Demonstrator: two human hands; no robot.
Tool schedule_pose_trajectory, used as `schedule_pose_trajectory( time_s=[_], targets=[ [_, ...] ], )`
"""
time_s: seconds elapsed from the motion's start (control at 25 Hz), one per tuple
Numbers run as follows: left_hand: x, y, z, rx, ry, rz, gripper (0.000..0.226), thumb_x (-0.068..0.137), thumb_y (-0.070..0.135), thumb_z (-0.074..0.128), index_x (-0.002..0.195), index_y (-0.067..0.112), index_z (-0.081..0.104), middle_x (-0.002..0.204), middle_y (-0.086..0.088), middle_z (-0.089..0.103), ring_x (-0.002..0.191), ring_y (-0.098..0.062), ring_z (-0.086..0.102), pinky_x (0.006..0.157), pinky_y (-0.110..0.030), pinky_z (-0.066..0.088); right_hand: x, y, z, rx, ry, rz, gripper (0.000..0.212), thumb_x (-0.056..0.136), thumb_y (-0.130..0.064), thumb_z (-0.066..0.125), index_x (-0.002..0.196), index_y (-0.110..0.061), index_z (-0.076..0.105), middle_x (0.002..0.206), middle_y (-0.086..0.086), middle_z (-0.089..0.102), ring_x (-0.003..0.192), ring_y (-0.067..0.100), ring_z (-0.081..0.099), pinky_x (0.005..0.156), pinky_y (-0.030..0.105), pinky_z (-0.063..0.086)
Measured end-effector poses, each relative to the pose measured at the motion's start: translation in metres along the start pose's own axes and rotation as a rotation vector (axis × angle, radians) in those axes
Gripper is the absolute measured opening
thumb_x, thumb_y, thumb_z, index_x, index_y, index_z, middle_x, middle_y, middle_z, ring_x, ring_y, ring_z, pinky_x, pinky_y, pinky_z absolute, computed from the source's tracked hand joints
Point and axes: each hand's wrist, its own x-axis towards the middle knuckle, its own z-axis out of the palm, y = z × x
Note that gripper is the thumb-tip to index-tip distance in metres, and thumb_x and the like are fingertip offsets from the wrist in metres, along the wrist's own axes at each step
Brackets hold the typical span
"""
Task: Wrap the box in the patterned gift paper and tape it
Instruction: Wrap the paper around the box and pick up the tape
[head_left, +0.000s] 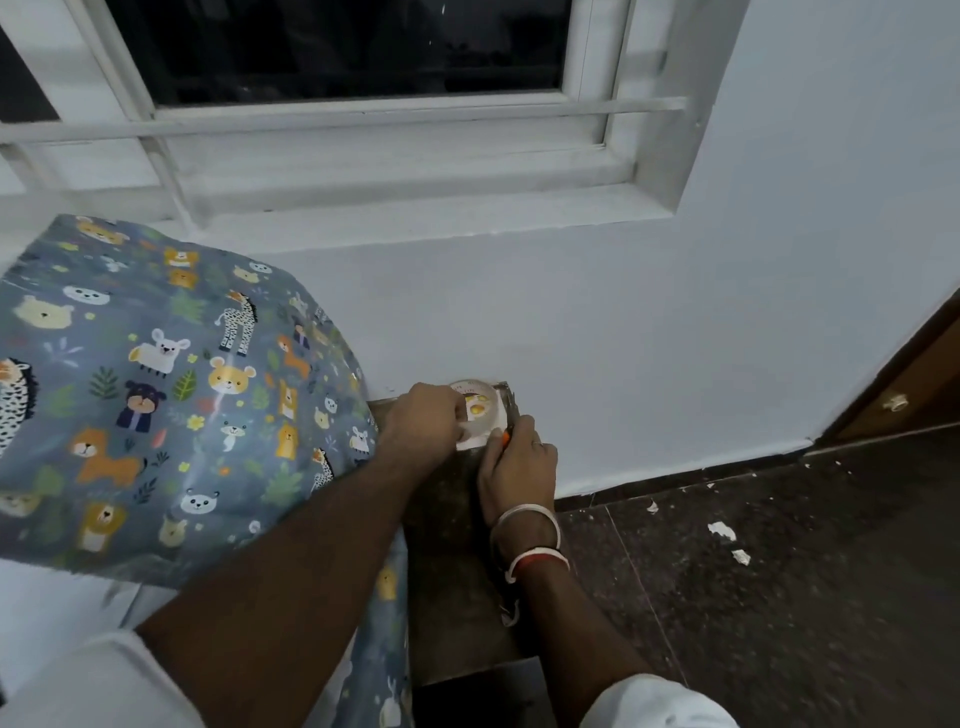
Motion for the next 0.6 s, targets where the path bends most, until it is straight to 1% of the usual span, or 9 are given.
schedule_pose_trajectory(
  time_s=[0.08,0.16,0.28,0.4,0.44,0.48,0.52,0.56,0.6],
  targets=[
    [-0.002,-0.002,-0.007,-0.07,0.062,-0.008,0.021,0.085,0.027,0.077,0.104,0.02,0.075,0.111,-0.006,0.073,0.104,-0.028,0.065,0.081,-0.03,0.045,0.0,-0.001,0.0,-0.027,0.0,0.001,0.026,0.106,-0.025,0.041,0.119,-0.005,0.051,0.108,0.017,0.068,0.102,0.036,0.049,0.072,0.039,0.033],
    [-0.005,-0.004,-0.023,-0.108,0.118,0.0,0.021,0.085,0.028,0.078,0.104,0.019,0.076,0.115,-0.007,0.072,0.107,-0.028,0.065,0.085,-0.031,0.047,-0.001,-0.003,0.0,-0.034,-0.011,-0.004,0.026,0.106,-0.026,0.04,0.12,-0.006,0.051,0.11,0.016,0.068,0.102,0.035,0.049,0.075,0.041,0.039],
    [-0.017,-0.006,-0.059,-0.117,0.195,0.018,0.019,0.086,0.027,0.078,0.102,0.018,0.076,0.116,-0.008,0.073,0.106,-0.027,0.065,0.086,-0.033,0.049,-0.003,-0.008,-0.011,0.019,-0.055,0.026,0.026,0.107,-0.03,0.04,0.121,-0.011,0.05,0.111,0.013,0.066,0.104,0.031,0.052,0.082,0.045,0.05],
    [-0.033,-0.011,-0.096,-0.114,0.216,0.004,0.026,0.085,0.031,0.081,0.106,0.016,0.076,0.118,-0.009,0.072,0.105,-0.027,0.066,0.085,-0.033,0.049,-0.015,-0.016,-0.029,0.03,-0.026,0.037,0.023,0.106,-0.033,0.042,0.119,-0.015,0.05,0.106,0.01,0.065,0.099,0.031,0.057,0.084,0.05,0.053],
    [-0.043,-0.015,-0.11,-0.109,0.222,0.001,0.027,0.085,0.031,0.081,0.106,0.016,0.076,0.117,-0.009,0.072,0.104,-0.027,0.066,0.081,-0.031,0.047,-0.024,-0.025,-0.039,0.013,-0.029,-0.006,0.02,0.105,-0.033,0.043,0.117,-0.019,0.05,0.103,0.009,0.066,0.095,0.032,0.059,0.084,0.05,0.052],
    [-0.053,-0.018,-0.122,-0.101,0.228,-0.002,0.026,0.084,0.032,0.082,0.104,0.016,0.076,0.116,-0.009,0.073,0.104,-0.027,0.066,0.078,-0.029,0.044,-0.037,-0.037,-0.051,0.033,-0.038,-0.074,0.016,0.103,-0.036,0.045,0.112,-0.024,0.05,0.098,0.008,0.067,0.09,0.032,0.061,0.081,0.048,0.052],
    [-0.065,-0.021,-0.134,-0.096,0.239,-0.005,0.025,0.084,0.031,0.082,0.102,0.016,0.076,0.115,-0.01,0.073,0.104,-0.028,0.067,0.076,-0.027,0.042,-0.054,-0.052,-0.067,0.105,-0.063,-0.14,0.013,0.1,-0.041,0.048,0.102,-0.028,0.051,0.089,0.004,0.067,0.084,0.03,0.062,0.077,0.046,0.052],
    [-0.078,-0.024,-0.146,-0.094,0.255,-0.01,0.023,0.083,0.031,0.083,0.1,0.016,0.076,0.113,-0.011,0.073,0.102,-0.029,0.067,0.074,-0.027,0.041,-0.075,-0.067,-0.085,0.212,-0.094,-0.195,0.022,0.095,-0.05,0.054,0.094,-0.028,0.052,0.081,-0.002,0.065,0.078,0.025,0.062,0.073,0.042,0.051],
    [-0.093,-0.026,-0.157,-0.096,0.27,-0.015,0.021,0.082,0.031,0.083,0.097,0.016,0.077,0.109,-0.011,0.074,0.1,-0.029,0.068,0.073,-0.027,0.042,-0.101,-0.082,-0.103,0.306,-0.173,-0.232,0.034,0.088,-0.061,0.061,0.091,-0.027,0.056,0.077,-0.006,0.063,0.075,0.018,0.061,0.071,0.037,0.05]
  ],
)
